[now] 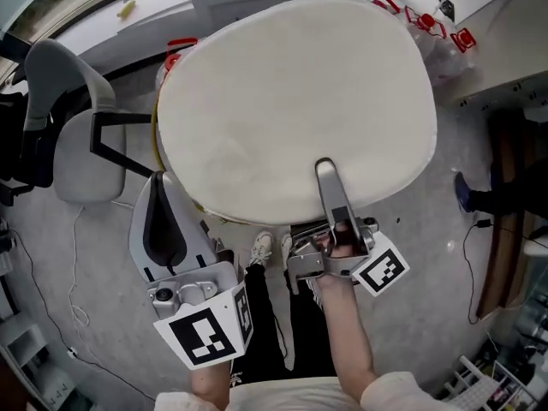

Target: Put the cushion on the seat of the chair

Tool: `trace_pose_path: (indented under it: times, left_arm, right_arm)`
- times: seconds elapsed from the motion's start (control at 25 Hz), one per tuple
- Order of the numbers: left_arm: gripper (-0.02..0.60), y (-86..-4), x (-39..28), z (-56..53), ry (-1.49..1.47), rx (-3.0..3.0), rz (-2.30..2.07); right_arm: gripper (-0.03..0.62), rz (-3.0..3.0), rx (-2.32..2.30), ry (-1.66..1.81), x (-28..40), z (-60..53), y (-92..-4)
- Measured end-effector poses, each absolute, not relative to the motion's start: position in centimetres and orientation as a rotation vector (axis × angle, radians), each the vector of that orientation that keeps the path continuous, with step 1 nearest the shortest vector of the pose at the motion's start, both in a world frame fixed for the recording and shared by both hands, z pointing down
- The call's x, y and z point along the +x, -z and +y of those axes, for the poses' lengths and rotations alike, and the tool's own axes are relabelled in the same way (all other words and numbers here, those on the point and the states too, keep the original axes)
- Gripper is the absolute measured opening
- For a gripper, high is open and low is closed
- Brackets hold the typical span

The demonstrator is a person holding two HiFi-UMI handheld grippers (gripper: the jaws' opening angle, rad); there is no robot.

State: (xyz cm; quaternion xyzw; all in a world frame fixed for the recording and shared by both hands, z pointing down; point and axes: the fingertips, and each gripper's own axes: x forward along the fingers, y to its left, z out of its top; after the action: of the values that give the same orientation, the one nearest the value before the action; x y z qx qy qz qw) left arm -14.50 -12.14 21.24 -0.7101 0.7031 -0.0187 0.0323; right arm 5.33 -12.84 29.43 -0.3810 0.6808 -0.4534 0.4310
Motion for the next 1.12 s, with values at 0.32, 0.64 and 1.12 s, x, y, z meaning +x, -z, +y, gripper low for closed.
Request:
trace_pose_path:
  times: [0.32,0.64,1.12]
  left_arm:
    - [0.014,-33.4,-14.4,-11.0,0.242,-2.186,2.193]
    - [0.014,-40.8,-13.1,-9.7,0.351,-2.238,2.26]
    - [0.014,-44.9,-12.6,-8.5,0.524,-2.245,2.274]
  right_arm:
    - [0.044,1.356,-0.787,1.32,4.9,-12.2,-42.2]
    - [0.044,1.218,-0.828,1.423,6.4,-10.0,-51.1]
    - [0.043,1.157,-0.868,1.489,5.2,-9.2,-57.4]
